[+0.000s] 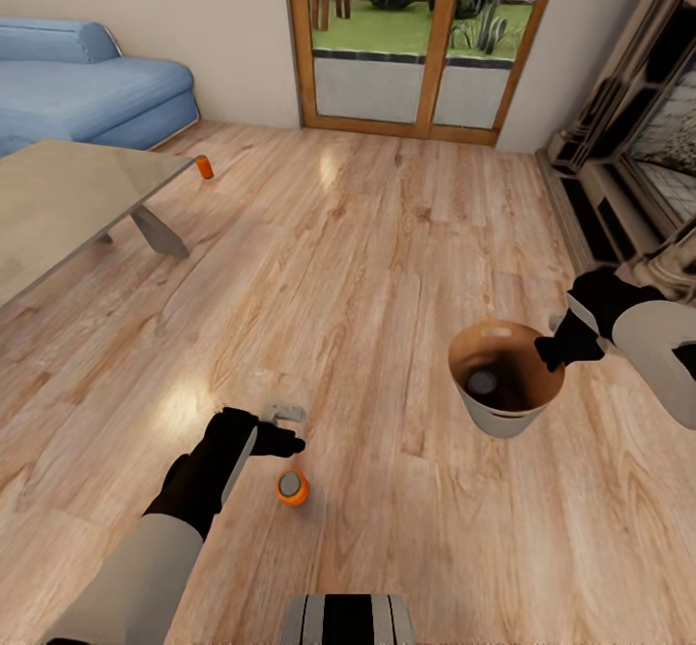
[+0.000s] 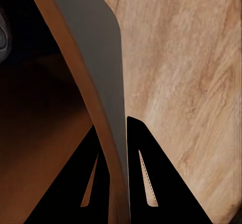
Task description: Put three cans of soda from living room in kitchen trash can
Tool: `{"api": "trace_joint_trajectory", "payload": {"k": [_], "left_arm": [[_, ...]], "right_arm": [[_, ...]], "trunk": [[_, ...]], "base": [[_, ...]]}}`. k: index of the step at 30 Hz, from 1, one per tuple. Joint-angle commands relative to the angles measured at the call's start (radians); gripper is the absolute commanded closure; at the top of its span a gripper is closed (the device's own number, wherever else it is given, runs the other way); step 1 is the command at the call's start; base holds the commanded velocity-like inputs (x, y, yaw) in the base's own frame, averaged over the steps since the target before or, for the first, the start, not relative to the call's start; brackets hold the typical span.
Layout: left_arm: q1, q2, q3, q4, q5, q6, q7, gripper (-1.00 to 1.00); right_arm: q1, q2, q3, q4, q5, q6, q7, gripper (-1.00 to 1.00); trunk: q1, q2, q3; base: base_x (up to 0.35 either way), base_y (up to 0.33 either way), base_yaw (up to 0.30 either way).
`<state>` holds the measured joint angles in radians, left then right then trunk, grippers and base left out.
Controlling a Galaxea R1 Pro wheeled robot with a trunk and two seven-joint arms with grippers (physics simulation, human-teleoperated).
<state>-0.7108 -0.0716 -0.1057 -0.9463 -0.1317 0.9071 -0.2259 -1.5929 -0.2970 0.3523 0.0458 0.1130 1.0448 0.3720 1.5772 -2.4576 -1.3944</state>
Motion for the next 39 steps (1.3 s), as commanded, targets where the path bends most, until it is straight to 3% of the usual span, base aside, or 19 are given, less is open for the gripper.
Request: {"api": "trace_joint_trajectory", "payload": {"k": [1, 6, 23, 34, 39], "left_arm": [[0.000, -0.002, -0.001, 0.006, 0.000, -0.001, 0.000, -1.00], [0.000, -0.005, -0.002, 0.015, 0.000, -0.002, 0.000, -1.00], [0.000, -0.007, -0.002, 0.015, 0.003, -0.003, 0.000, -1.00], [0.001, -0.007, -0.002, 0.013, 0.004, -0.004, 0.000, -1.00], [0.000, -0.007, -0.003, 0.012, 0.004, -0.005, 0.000, -1.00]], "right_arm": [[-0.001, 0.000, -0.009, 0.000, -0.016, 0.002, 0.005, 1.00], [-0.001, -0.001, -0.003, 0.000, -0.016, 0.002, 0.005, 1.00], [-0.001, -0.003, 0.001, 0.000, -0.016, 0.002, 0.005, 1.00], [-0.007, 0.001, 0.005, 0.000, -0.016, 0.002, 0.005, 1.00], [-0.023, 0.004, 0.028, 0.001, -0.016, 0.002, 0.005, 1.00]], "trunk": [[0.004, -0.007, -0.005], [0.023, -0.042, -0.028], [0.030, -0.046, -0.120], [0.030, -0.046, -0.135], [0.033, -0.048, -0.160]], "base": [[0.000, 0.000, 0.000], [0.000, 0.000, 0.000], [0.000, 0.000, 0.000], [0.000, 0.000, 0.000], [0.000, 0.000, 0.000]]}}
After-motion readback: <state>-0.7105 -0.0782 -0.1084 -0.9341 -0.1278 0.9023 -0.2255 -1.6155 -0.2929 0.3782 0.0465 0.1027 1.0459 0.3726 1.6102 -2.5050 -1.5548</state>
